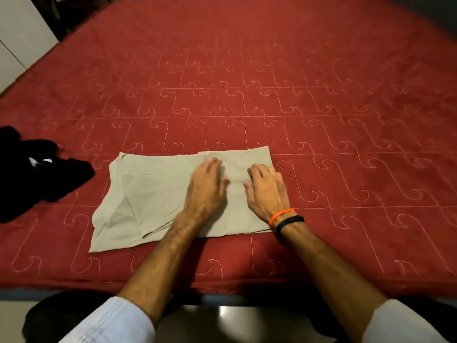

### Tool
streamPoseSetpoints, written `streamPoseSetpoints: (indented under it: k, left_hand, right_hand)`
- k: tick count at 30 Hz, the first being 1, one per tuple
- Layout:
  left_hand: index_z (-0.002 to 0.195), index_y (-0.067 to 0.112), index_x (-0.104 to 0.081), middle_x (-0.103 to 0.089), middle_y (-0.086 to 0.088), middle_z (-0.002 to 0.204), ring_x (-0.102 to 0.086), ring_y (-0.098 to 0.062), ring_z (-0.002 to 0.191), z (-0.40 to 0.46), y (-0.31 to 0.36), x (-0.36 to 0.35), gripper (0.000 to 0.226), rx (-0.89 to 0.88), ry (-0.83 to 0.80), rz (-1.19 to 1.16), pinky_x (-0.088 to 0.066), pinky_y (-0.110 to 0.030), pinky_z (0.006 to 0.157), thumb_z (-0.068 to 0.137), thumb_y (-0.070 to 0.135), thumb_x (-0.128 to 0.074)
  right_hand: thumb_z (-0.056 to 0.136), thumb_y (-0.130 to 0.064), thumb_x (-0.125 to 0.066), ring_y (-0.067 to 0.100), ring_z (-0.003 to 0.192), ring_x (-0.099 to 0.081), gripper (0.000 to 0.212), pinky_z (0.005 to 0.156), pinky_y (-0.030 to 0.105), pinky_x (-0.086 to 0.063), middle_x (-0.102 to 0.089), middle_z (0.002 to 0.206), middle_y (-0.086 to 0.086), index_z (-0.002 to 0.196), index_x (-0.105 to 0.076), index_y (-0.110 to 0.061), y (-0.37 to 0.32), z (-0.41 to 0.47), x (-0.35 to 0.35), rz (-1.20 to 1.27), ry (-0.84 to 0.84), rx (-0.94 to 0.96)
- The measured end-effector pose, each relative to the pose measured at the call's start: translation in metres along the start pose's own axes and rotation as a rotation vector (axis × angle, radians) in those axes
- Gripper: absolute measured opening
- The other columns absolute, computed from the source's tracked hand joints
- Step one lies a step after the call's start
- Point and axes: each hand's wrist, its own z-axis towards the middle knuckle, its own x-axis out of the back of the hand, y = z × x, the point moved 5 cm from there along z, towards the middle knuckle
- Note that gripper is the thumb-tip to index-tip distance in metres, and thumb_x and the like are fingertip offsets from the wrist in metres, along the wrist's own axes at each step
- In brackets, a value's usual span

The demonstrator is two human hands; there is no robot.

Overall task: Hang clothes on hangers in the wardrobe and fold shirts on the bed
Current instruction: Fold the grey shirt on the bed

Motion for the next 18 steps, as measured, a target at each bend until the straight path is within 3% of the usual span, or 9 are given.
streamPoseSetpoints:
  k: [2,5,8,13,18]
  left_hand:
    - [0.147,0.011,-0.042,-0.036,-0.009,0.156,-0.031,-0.027,0.144,-0.002,0.003,-0.021,0.059,-0.114,-0.142,0.172,-0.023,-0.043,0.12,0.101,0.047,-0.036]
    - [0.158,0.019,-0.016,-0.009,0.001,0.166,-0.006,-0.021,0.153,0.002,-0.028,-0.031,0.073,0.023,-0.272,0.383,-0.003,-0.051,0.122,0.099,0.061,-0.011]
    - [0.159,0.02,-0.008,-0.001,0.004,0.166,0.001,-0.025,0.153,0.004,-0.045,-0.022,0.069,0.14,-0.252,0.443,0.007,-0.058,0.119,0.101,0.057,-0.013]
    - [0.156,0.011,-0.018,-0.01,-0.006,0.166,-0.003,-0.025,0.153,0.021,-0.014,-0.025,0.066,0.03,-0.209,0.316,0.004,-0.053,0.122,0.102,0.047,-0.022]
    - [0.159,0.019,0.0,0.007,0.005,0.165,0.008,-0.021,0.153,0.036,-0.057,-0.028,0.077,0.164,-0.342,0.385,0.007,-0.058,0.119,0.097,0.065,-0.006]
  right_hand:
    - [0.096,-0.038,-0.04,0.032,0.131,-0.046,0.051,0.107,0.043,-0.037,-0.05,0.143,0.013,0.133,-0.053,-0.007,-0.003,0.002,-0.011,0.01,-0.087,0.08]
    - [0.093,-0.058,-0.011,0.024,0.15,-0.019,0.078,0.123,0.04,-0.012,-0.024,0.161,0.008,0.152,-0.031,-0.01,0.015,0.0,-0.028,0.005,-0.242,0.018]
    - [0.1,-0.057,-0.015,0.022,0.152,-0.007,0.073,0.122,0.041,0.004,-0.016,0.164,0.01,0.154,-0.023,-0.008,0.034,0.005,-0.026,-0.025,-0.212,-0.137]
    - [0.102,-0.055,-0.022,0.025,0.152,-0.007,0.071,0.123,0.043,0.0,-0.015,0.163,0.013,0.155,-0.019,-0.007,0.012,0.028,-0.028,-0.027,-0.23,-0.032]
    - [0.097,-0.066,-0.015,0.018,0.152,0.005,0.081,0.123,0.044,0.005,0.005,0.165,0.003,0.157,-0.004,-0.012,0.04,0.037,-0.03,-0.056,-0.356,-0.111]
